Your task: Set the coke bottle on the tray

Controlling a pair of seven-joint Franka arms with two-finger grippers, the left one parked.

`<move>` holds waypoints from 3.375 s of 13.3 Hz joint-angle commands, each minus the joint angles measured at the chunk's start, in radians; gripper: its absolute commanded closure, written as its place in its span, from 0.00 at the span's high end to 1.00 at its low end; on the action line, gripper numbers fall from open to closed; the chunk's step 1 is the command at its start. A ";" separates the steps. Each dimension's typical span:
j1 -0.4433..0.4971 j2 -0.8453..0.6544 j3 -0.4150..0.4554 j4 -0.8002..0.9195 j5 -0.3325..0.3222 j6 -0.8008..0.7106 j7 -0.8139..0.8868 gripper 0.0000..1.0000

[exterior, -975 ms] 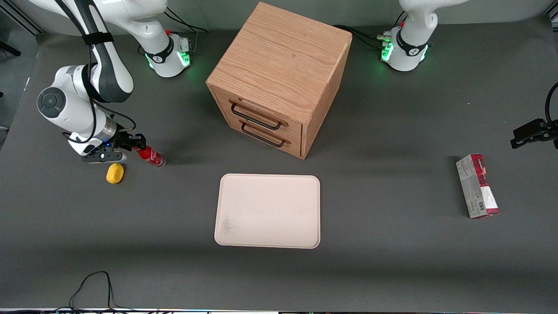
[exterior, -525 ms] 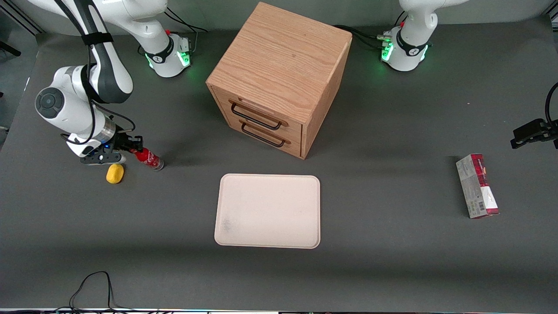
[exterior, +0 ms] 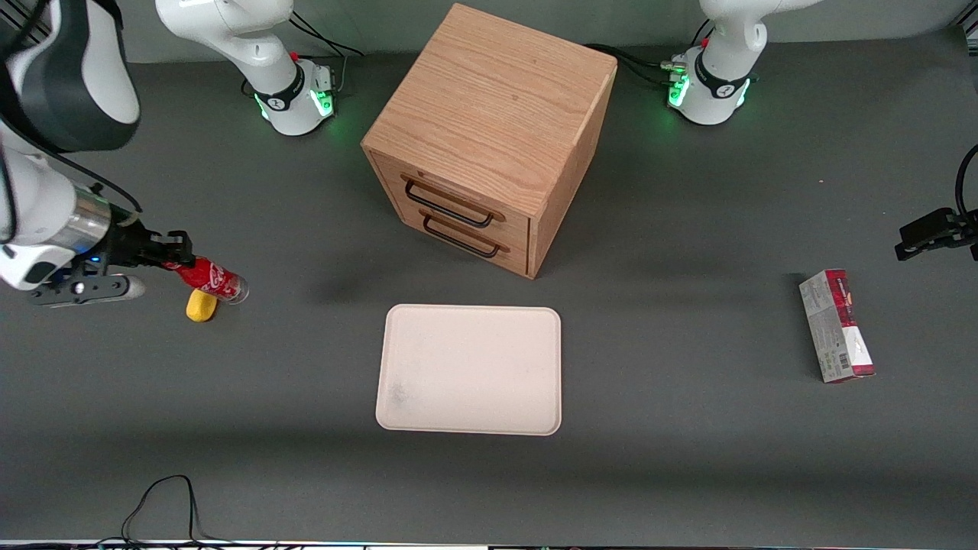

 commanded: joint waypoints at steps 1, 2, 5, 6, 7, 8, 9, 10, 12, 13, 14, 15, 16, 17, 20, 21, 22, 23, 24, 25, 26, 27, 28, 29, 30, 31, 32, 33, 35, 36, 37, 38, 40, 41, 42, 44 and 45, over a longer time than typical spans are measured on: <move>-0.001 0.307 0.038 0.527 0.016 -0.203 0.007 0.00; -0.002 0.357 0.058 0.598 0.014 -0.204 0.007 0.00; 0.002 0.448 0.150 0.680 0.006 -0.114 0.043 0.00; 0.002 0.474 0.191 0.680 0.003 -0.067 0.079 0.00; 0.009 0.508 0.228 0.680 -0.010 -0.016 0.097 0.00; 0.033 0.548 0.260 0.680 -0.047 0.043 0.116 0.00; 0.047 0.586 0.294 0.678 -0.097 0.096 0.143 0.00; 0.062 0.627 0.332 0.677 -0.149 0.143 0.191 0.00; 0.070 0.704 0.394 0.670 -0.249 0.220 0.225 0.00; 0.070 0.730 0.403 0.655 -0.263 0.252 0.238 0.00; 0.071 0.747 0.403 0.632 -0.265 0.294 0.251 0.00; 0.071 0.757 0.403 0.609 -0.267 0.328 0.252 0.00; 0.070 0.763 0.403 0.589 -0.267 0.351 0.255 0.00; 0.070 0.764 0.403 0.569 -0.267 0.357 0.274 0.00; 0.067 0.763 0.402 0.529 -0.268 0.378 0.335 0.99; 0.067 0.761 0.402 0.528 -0.270 0.383 0.364 1.00; 0.067 0.760 0.402 0.529 -0.273 0.383 0.367 1.00; 0.067 0.752 0.402 0.531 -0.274 0.383 0.367 1.00; 0.062 0.740 0.402 0.531 -0.273 0.380 0.367 1.00; 0.061 0.708 0.402 0.529 -0.270 0.379 0.372 1.00; 0.055 0.682 0.402 0.528 -0.262 0.368 0.374 1.00; 0.042 0.637 0.402 0.511 -0.260 0.342 0.372 1.00; 0.029 0.579 0.399 0.473 -0.256 0.279 0.374 1.00; 0.006 0.509 0.394 0.428 -0.222 0.250 0.374 1.00; -0.020 0.422 0.380 0.348 -0.167 0.230 0.372 1.00; -0.030 0.324 0.323 0.246 -0.121 0.228 0.364 1.00; -0.027 0.231 0.260 0.148 -0.078 0.231 0.358 1.00; -0.027 0.141 0.212 0.050 -0.037 0.234 0.354 1.00; -0.025 -0.022 0.126 -0.126 -0.018 0.237 0.299 1.00; -0.024 -0.099 0.091 -0.209 -0.009 0.237 0.276 1.00; -0.024 -0.215 0.051 -0.335 -0.004 0.245 0.253 1.00; -0.024 -0.284 0.029 -0.413 -0.004 0.257 0.219 1.00; -0.022 -0.389 0.014 -0.507 -0.007 0.254 0.189 1.00; -0.022 -0.410 0.011 -0.523 -0.007 0.245 0.189 1.00; -0.022 -0.412 0.011 -0.520 -0.006 0.231 0.189 1.00; -0.022 -0.397 0.011 -0.491 -0.006 0.219 0.189 1.00; -0.024 -0.383 0.011 -0.474 -0.006 0.208 0.189 1.00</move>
